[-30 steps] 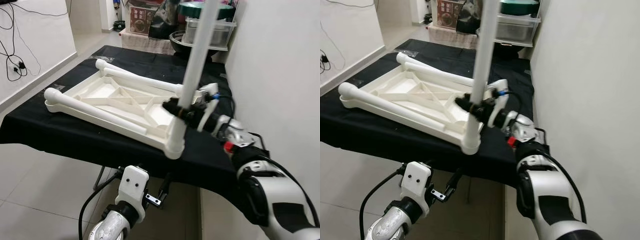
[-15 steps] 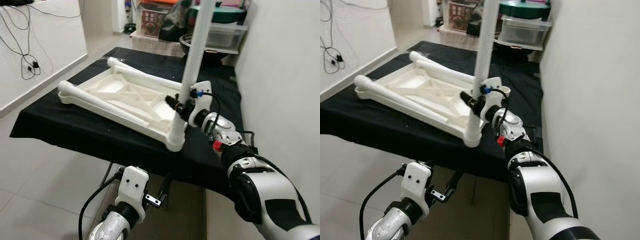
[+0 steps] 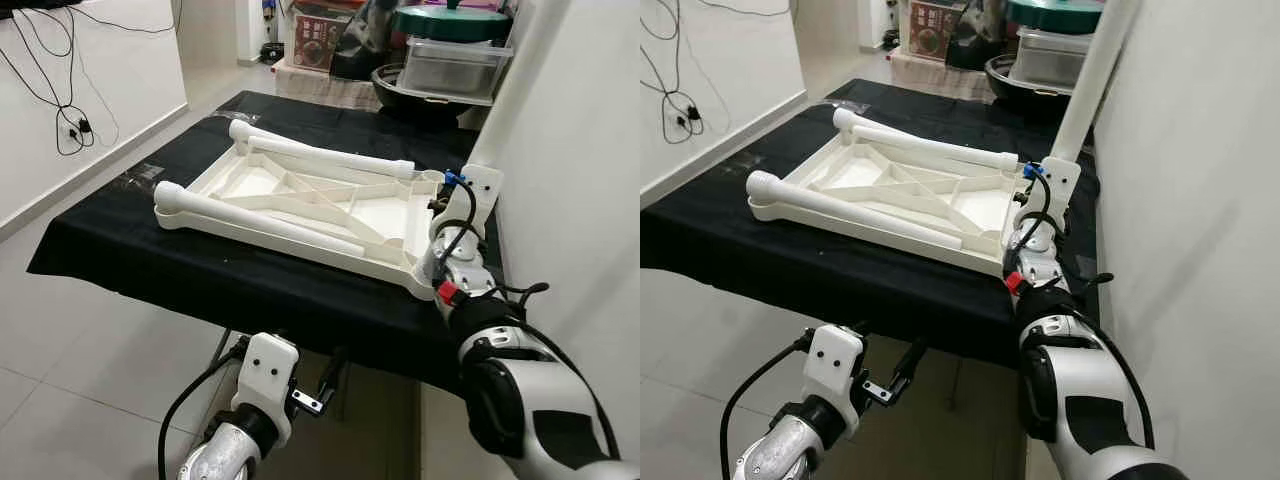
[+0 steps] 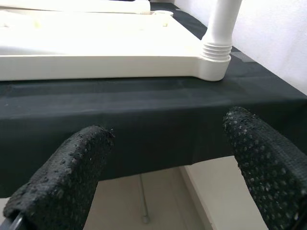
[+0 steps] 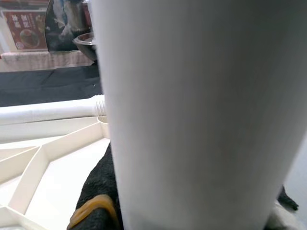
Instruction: Building children table
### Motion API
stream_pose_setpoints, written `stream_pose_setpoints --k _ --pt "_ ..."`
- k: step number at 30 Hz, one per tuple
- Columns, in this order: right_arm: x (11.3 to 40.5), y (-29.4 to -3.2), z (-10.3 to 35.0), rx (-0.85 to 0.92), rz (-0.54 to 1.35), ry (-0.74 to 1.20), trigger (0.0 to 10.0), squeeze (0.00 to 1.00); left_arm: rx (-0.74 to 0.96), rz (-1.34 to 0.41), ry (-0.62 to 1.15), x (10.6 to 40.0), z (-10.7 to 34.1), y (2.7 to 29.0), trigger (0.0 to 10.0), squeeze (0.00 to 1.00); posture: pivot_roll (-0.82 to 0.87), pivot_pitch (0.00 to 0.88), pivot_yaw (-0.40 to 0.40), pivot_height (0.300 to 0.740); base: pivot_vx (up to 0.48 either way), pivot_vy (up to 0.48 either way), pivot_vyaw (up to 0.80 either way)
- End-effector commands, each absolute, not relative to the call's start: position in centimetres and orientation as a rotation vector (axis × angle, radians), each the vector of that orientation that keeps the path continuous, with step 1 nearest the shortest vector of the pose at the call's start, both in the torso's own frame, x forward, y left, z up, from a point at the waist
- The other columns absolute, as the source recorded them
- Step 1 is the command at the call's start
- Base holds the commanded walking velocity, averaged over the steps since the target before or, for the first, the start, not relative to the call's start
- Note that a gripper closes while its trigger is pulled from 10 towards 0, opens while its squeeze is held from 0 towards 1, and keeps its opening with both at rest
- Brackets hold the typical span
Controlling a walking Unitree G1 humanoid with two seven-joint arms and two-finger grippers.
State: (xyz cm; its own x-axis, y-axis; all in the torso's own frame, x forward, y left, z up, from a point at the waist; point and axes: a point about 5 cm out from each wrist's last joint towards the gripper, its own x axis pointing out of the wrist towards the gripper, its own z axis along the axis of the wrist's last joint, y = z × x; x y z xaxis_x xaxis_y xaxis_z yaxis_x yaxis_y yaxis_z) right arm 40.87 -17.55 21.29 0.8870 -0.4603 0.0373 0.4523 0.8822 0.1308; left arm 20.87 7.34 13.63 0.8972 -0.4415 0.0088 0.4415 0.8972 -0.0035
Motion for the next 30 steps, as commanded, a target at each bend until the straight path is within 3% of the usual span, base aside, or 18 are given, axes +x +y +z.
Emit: stream_pose_setpoints --k 1,2,3,6,7,8,9,13,15,16,17,18,26,30 --pt "40.7 -17.4 19.9 0.151 -0.491 -0.007 10.0 0.00 0.006 -0.460 0.007 21.0 13.2 7.3 10.0 0.00 0.09 0.036 -0.097 0.740 0.000 0.000 0.00" --pt "40.8 -16.5 20.2 0.154 -0.445 -0.038 10.0 0.00 0.006 -0.460 0.007 21.0 13.2 7.3 10.0 0.00 0.09 0.037 -0.097 0.740 0.000 0.000 0.00" --pt "40.8 -16.1 20.7 0.140 -0.404 -0.096 10.0 1.00 0.005 -0.459 0.007 21.0 13.2 7.3 10.0 0.00 0.09 0.039 -0.099 0.740 0.000 0.000 0.00" --pt "40.8 -15.9 21.5 0.125 -0.334 -0.172 10.0 1.00 0.003 -0.458 0.005 21.0 13.3 7.3 10.0 0.00 0.09 0.043 -0.101 0.740 0.000 0.000 0.00" --pt "40.7 -16.1 21.7 0.118 -0.305 -0.203 10.0 0.65 0.002 -0.457 0.005 21.0 13.3 7.3 10.0 0.00 0.09 0.043 -0.101 0.740 0.000 0.000 0.00" --pt "40.7 -16.1 21.7 0.118 -0.305 -0.203 10.0 0.65 0.002 -0.457 0.005 21.0 13.3 7.3 10.0 0.00 0.09 0.043 -0.101 0.740 0.000 0.000 0.00" --pt "40.8 -16.0 21.9 0.144 -0.225 -0.215 10.0 0.00 0.001 -0.456 0.004 21.0 13.3 7.3 10.0 0.00 0.09 0.043 -0.102 0.740 0.000 0.000 0.00" --pt "41.0 -15.7 21.9 0.224 -0.033 -0.210 10.0 0.00 -0.001 -0.454 0.004 21.0 13.3 7.3 10.0 0.00 0.08 0.049 -0.101 0.740 0.000 0.000 0.00" --pt "40.8 -14.9 21.8 0.302 0.345 -0.177 10.0 0.00 -0.002 -0.455 0.004 21.0 13.3 7.3 10.0 0.00 0.08 0.049 -0.103 0.740 0.000 0.000 0.00" --pt "40.6 -14.6 21.7 0.315 0.469 -0.167 10.0 0.00 -0.002 -0.455 0.003 21.0 13.4 7.3 10.0 0.00 0.09 0.049 -0.103 0.740 0.000 0.000 0.00" --pt "40.6 -14.6 21.7 0.315 0.469 -0.167 10.0 0.00 -0.002 -0.455 0.003 21.0 13.4 7.3 10.0 0.00 0.09 0.049 -0.103 0.740 0.000 0.000 0.00" --pt "40.1 -14.2 21.6 0.283 0.637 -0.158 10.0 0.00 -0.001 -0.454 0.003 21.0 13.4 7.3 10.0 0.00 0.09 0.051 -0.105 0.740 0.000 0.000 0.00" --pt "40.0 -13.5 22.4 0.246 0.797 -0.133 10.0 0.00 -0.001 -0.449 0.002 21.0 13.4 7.3 10.0 0.00 0.09 0.052 -0.108 0.740 0.000 0.000 0.00" --pt "39.8 -10.9 22.5 0.104 0.952 -0.097 10.0 0.00 0.002 -0.446 0.002 21.1 13.4 7.4 10.0 0.00 0.10 0.053 -0.111 0.740 0.000 0.000 0.00"
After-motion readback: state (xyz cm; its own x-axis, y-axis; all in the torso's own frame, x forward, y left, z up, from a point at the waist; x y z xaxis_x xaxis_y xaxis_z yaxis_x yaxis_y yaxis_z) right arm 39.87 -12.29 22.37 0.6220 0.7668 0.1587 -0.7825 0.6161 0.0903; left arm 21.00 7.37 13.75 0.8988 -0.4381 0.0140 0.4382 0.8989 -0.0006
